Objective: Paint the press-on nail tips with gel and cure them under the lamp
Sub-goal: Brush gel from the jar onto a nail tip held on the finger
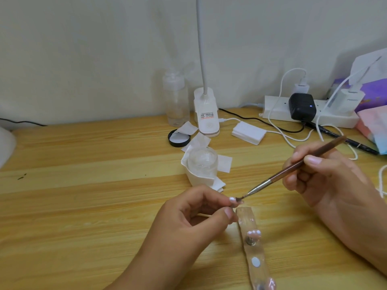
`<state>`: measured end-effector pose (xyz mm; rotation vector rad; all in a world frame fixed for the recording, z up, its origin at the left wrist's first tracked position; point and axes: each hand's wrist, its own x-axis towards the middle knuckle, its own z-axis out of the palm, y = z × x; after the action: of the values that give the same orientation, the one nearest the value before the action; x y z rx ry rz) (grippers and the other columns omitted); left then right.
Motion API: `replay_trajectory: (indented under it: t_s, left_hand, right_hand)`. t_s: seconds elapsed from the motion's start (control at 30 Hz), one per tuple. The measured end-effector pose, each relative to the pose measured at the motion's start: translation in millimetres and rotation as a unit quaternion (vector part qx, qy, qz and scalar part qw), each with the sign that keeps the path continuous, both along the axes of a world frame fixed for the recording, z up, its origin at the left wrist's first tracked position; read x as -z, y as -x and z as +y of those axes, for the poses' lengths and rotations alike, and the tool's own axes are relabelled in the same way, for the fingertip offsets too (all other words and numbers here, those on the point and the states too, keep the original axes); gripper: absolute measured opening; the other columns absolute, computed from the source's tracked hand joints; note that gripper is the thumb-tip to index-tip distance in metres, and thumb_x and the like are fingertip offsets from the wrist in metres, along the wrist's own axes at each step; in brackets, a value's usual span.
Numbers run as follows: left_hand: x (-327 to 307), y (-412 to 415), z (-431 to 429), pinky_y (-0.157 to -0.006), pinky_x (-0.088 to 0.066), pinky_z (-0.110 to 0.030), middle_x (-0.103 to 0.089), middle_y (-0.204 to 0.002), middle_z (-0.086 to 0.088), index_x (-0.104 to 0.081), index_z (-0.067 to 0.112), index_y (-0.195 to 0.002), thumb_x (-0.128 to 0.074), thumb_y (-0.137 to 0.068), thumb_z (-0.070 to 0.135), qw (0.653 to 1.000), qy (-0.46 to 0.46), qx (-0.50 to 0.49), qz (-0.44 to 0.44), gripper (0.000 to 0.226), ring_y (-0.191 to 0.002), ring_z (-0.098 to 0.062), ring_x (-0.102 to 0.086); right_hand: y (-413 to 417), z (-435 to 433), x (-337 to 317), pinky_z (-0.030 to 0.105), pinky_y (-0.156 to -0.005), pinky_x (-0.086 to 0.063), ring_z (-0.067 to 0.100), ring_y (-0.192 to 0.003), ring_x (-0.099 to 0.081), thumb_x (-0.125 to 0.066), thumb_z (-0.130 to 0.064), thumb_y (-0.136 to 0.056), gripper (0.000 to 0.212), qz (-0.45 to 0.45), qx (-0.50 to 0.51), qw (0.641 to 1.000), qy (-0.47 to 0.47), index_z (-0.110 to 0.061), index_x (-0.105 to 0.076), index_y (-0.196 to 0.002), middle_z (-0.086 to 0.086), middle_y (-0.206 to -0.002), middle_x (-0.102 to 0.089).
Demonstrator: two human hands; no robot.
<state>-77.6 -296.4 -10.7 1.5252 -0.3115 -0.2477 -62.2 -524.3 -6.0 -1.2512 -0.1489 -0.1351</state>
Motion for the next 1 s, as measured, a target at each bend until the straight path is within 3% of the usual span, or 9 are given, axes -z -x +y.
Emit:
replay_trajectory:
  t_s: [0.2, 0.3, 0.43, 0.73, 0.9, 1.0]
  left_hand:
    - [2.6, -0.7, -1.3, -0.065, -0.049, -0.014, -0.074, -0.080, 0.006, -0.072, 0.025, -0.078, -0.071, -0.061, 0.040, 1.000, -0.008, -0.012, 0.008, 0.023, -0.071, -0.003, -0.065]
    - [3.4, 0.0, -1.2, -0.064, -0.048, -0.013, -0.072, -0.077, 0.004, -0.070, 0.028, -0.072, -0.075, -0.057, 0.042, 1.000, -0.015, -0.026, 0.006, 0.021, -0.071, -0.004, -0.064]
    - [2.6, 0.1, -1.2, -0.064, -0.048, -0.013, -0.070, -0.076, 0.005, -0.070, 0.029, -0.071, -0.076, -0.057, 0.043, 0.999, -0.021, -0.030, 0.001, 0.021, -0.071, -0.003, -0.063]
    - [3.8, 0.1, -0.4, -0.065, -0.048, -0.018, -0.069, -0.074, 0.008, -0.070, 0.029, -0.073, -0.074, -0.061, 0.044, 0.999, -0.029, -0.024, 0.004, 0.019, -0.069, -0.003, -0.060]
    - [3.4, 0.5, -0.1, -0.064, -0.048, -0.017, -0.068, -0.072, 0.008, -0.069, 0.028, -0.073, -0.072, -0.062, 0.044, 0.999, -0.033, -0.020, 0.002, 0.019, -0.067, -0.004, -0.061]
    - [3.1, -0.1, 0.0, -0.066, -0.048, -0.019, -0.068, -0.071, 0.006, -0.068, 0.028, -0.073, -0.070, -0.063, 0.044, 0.999, -0.031, -0.017, 0.002, 0.019, -0.067, -0.006, -0.061]
  right_hand:
    - [0.5, -2.0, -0.1, 0.018, -0.055, -0.049, 0.015, -0.052, -0.054, -0.049, -0.013, -0.072, 0.019, -0.005, -0.040, 0.999, 0.022, -0.018, -0.066, -0.066, 0.004, -0.059, -0.057]
    - [-1.2, -2.8, -0.4, 0.018, -0.057, -0.050, 0.015, -0.056, -0.057, -0.039, -0.008, -0.075, 0.032, -0.018, -0.036, 0.999, -0.012, -0.018, -0.069, -0.068, 0.006, -0.062, -0.059]
    - [-1.8, -2.7, -0.7, 0.020, -0.062, -0.052, 0.014, -0.062, -0.059, -0.038, -0.007, -0.078, 0.034, -0.025, -0.033, 0.998, -0.038, -0.017, -0.070, -0.072, 0.004, -0.068, -0.061]
    - [-1.5, -4.6, 1.8, 0.019, -0.065, -0.051, 0.014, -0.064, -0.057, -0.038, -0.007, -0.078, 0.034, -0.038, -0.035, 0.999, -0.015, -0.019, -0.070, -0.072, 0.004, -0.068, -0.060]
    - [-1.5, -4.9, 1.5, 0.019, -0.066, -0.052, 0.015, -0.066, -0.057, -0.056, -0.019, -0.068, 0.014, -0.046, -0.049, 0.998, 0.013, -0.019, -0.069, -0.072, 0.004, -0.070, -0.060]
    - [-1.9, -6.9, 5.4, 0.019, -0.067, -0.051, 0.016, -0.067, -0.057, -0.048, -0.008, -0.073, 0.024, -0.060, -0.030, 0.997, 0.040, -0.019, -0.069, -0.072, 0.004, -0.071, -0.060]
